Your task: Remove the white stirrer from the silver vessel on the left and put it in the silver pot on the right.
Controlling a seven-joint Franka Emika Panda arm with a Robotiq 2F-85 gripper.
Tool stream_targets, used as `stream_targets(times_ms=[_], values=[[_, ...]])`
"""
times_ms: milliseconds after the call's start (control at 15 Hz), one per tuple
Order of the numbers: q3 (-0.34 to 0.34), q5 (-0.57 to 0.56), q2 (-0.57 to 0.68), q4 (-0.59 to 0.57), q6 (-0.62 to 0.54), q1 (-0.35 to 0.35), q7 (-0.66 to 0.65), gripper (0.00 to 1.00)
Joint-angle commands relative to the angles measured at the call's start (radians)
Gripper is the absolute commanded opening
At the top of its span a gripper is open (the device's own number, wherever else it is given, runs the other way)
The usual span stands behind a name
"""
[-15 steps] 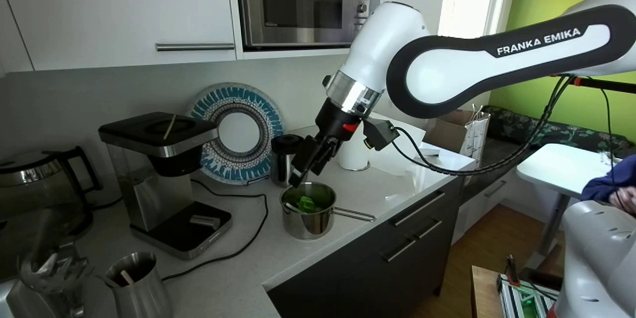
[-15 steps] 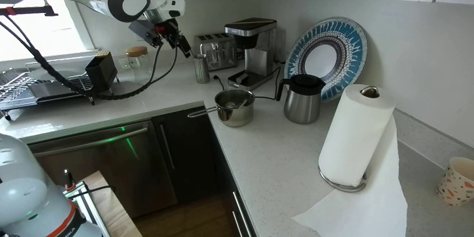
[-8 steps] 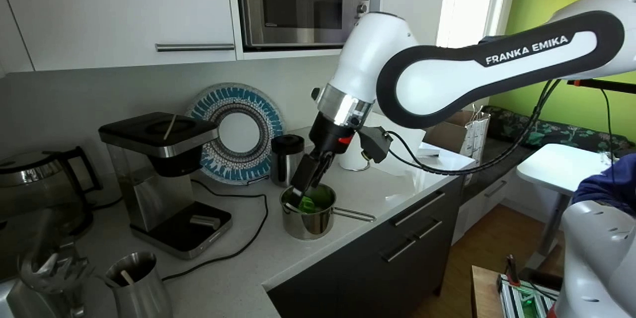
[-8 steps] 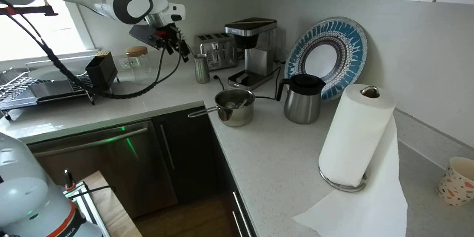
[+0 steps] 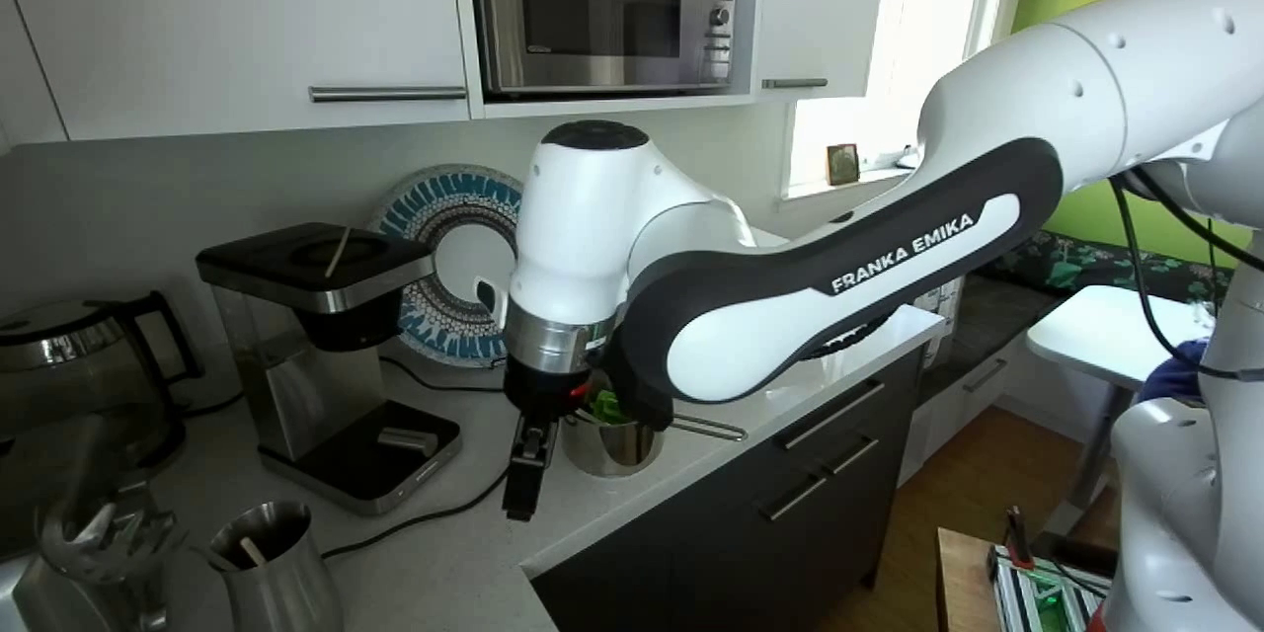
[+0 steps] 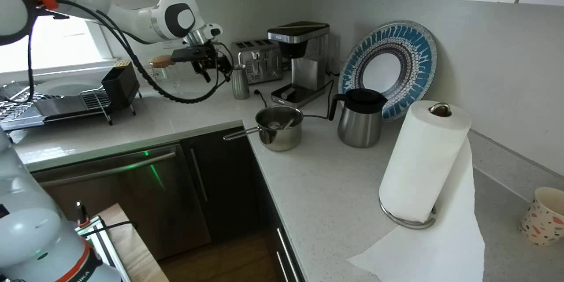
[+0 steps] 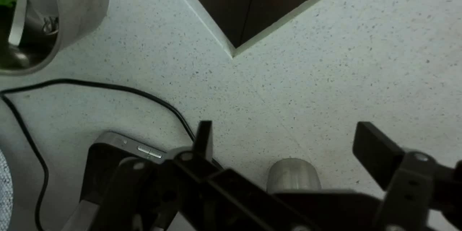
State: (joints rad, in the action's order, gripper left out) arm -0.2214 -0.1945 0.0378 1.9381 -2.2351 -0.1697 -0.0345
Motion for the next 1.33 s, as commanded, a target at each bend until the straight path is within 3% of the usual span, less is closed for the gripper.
stream_targets(times_ms=[0,67,133,400,667,867,1133,1200,1267], values=[[-0.006,-0.191,0.100,-0.149,0.086,-0.052,0.006,1.00],[-0.003,-0.232,0.110,-0.175,0.096,-0.061,0.031,1.00],[0.004,-0.157,0.071,-0.103,0.048,-0.050,0.006,1.00],[0.007,-0.166,0.082,-0.123,0.051,-0.056,0.006,1.00],[0.000,-0.154,0.139,-0.129,-0.209,-0.062,0.038,1.00],[-0.001,-0.136,0.183,-0.143,-0.324,-0.066,0.071,1.00],[-0.010,-0.124,0.248,-0.183,-0.421,-0.068,0.169,0.84],[-0.013,-0.121,0.266,-0.198,-0.438,-0.069,0.197,0.72],[-0.019,-0.113,0.283,-0.213,-0.456,-0.068,0.230,0.73]])
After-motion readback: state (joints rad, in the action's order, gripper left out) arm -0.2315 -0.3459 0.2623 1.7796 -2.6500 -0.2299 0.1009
